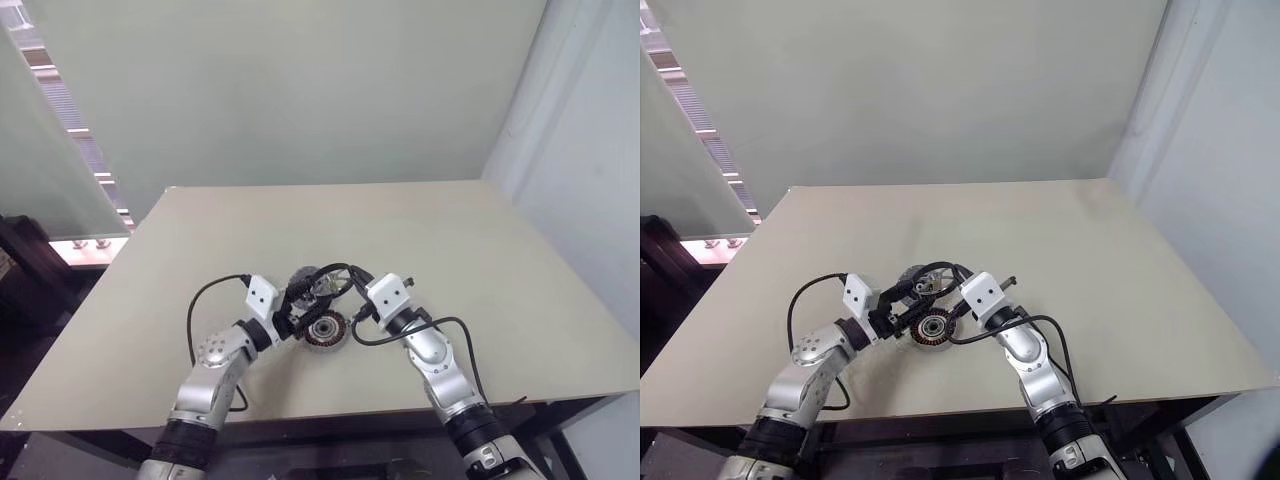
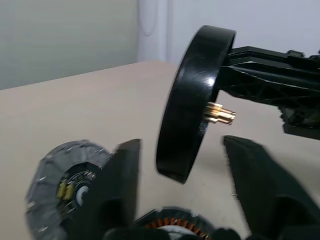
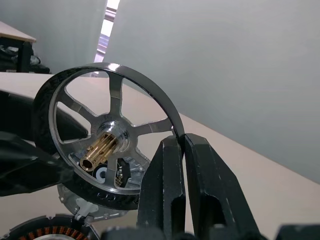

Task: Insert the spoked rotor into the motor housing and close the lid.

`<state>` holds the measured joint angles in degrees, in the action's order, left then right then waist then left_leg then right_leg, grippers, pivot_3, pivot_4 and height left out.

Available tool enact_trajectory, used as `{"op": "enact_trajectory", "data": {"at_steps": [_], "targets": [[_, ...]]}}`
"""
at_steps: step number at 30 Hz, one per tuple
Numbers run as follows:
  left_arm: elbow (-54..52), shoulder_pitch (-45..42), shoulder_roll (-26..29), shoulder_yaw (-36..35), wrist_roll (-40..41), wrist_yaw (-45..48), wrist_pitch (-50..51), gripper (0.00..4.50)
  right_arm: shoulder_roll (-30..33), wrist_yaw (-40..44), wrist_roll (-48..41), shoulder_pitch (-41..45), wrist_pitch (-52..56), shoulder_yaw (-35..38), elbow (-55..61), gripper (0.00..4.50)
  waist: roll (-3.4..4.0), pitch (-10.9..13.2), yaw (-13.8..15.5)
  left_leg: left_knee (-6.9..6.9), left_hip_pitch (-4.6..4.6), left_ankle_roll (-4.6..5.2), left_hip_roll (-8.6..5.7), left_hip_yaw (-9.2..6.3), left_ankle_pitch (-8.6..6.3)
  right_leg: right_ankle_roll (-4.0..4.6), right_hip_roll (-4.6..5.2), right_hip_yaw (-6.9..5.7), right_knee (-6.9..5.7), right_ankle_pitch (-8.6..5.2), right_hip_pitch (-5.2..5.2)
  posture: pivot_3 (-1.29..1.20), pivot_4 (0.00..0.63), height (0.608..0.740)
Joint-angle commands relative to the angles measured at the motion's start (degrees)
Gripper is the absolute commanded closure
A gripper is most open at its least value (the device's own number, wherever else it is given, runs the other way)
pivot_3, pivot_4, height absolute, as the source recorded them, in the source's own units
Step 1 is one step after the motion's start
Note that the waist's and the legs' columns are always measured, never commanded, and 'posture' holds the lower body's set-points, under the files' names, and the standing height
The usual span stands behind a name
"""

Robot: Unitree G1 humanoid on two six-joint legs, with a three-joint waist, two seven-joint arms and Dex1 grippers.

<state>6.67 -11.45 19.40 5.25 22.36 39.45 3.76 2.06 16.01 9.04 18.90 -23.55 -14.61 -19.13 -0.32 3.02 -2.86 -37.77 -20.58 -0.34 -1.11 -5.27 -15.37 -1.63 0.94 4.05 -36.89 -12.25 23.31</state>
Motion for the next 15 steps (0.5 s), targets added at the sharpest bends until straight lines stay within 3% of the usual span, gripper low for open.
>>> {"op": "enact_trajectory", "data": {"at_steps": [1,5,15], "targets": [[-0.13,-1.72,-0.25,-2.07,0.20,1.59,-1.46,2.93,-0.22,-0.07,-1.25,0.55,-0.75,0.41,3.32,4.50,0.00,0.00,-0.01,-0.01,0.00,0.00,0.00,0.01,0.00,0.00,0.00,0.00,0.00,0.00,0.00,0.00,0.000,0.740],[-0.06,-1.31,-0.36,-3.07,0.13,2.03,-1.57,4.28,-0.58,0.55,-2.44,0.21,-0.01,0.77,3.56,4.50,0.00,0.00,0.00,0.00,0.01,0.00,0.01,-0.01,0.00,0.00,0.00,0.00,-0.02,0.00,0.01,0.00,0.000,0.740],[-1.32,0.24,0.30,-5.36,-1.84,0.93,-4.02,4.29,-2.56,1.79,-9.40,-0.04,7.14,3.33,5.00,4.50,0.00,0.00,0.01,-0.03,0.01,0.00,0.00,-0.04,0.00,0.00,0.00,-0.01,-0.05,0.00,-0.01,0.00,0.000,0.740]]}}
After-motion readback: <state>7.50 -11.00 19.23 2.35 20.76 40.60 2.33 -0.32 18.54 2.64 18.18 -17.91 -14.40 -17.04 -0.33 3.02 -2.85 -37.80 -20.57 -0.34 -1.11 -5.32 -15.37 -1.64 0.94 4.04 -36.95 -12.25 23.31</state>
